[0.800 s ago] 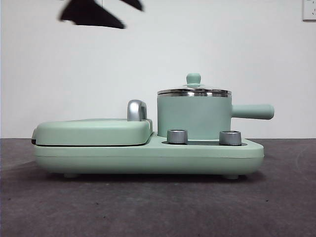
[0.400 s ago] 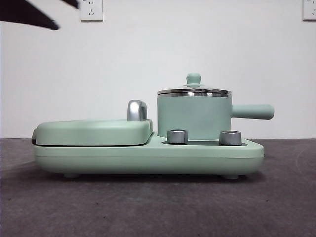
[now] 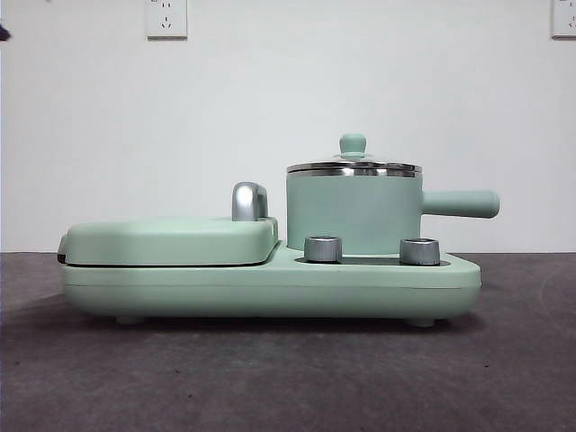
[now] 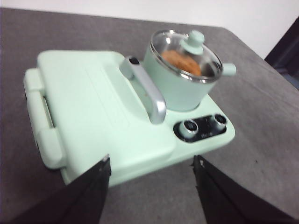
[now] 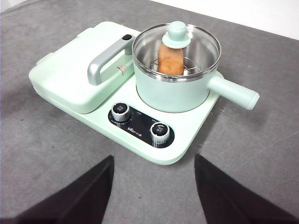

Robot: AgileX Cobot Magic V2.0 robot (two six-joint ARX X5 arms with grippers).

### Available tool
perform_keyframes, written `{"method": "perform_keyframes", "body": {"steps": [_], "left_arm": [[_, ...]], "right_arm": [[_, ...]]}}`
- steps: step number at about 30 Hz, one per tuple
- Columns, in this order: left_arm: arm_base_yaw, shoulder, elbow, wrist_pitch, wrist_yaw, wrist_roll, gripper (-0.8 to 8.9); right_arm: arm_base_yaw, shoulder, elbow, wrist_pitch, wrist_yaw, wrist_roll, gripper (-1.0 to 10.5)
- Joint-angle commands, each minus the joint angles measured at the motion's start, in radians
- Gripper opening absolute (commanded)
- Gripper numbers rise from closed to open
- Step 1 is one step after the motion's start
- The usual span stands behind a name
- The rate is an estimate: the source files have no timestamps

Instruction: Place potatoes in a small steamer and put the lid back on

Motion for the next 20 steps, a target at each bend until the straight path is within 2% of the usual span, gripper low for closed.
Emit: {"method": "perform_keyframes", "body": {"steps": [1, 2, 5, 18, 19, 20], "left_arm": [[-0.003, -0.025, 0.006, -0.025, 0.008, 0.04, -0.18], [-0.003, -0.032, 0.006, -0.025, 0.005, 0.042, 0.14], [-0.003, -0.043, 0.006, -0.025, 0.005, 0.046, 0.06], [-0.003, -0.054, 0.006, -0.017, 0.005, 0.048, 0.06], [-0.003, -0.054, 0.006, -0.018, 0.005, 0.051, 0.06], [0.0, -0.061, 0.005, -0.013, -0.003, 0.094, 0.06]], "right_arm": [[0.005, -0.009, 0.007, 0.013, -0.002, 0.007, -0.3], [0.005, -0.009, 0.007, 0.023, 0.0, 0.003, 0.3], [0.005, -0.009, 0.008, 0.03, -0.046, 0.016, 0.2], [0.005, -0.01, 0.008, 0.03, -0.048, 0.015, 0.2], [0.005, -0.01, 0.008, 0.03, -0.048, 0.015, 0.2], [0.005, -0.01, 0.008, 0.03, -0.048, 0.015, 0.2]]}}
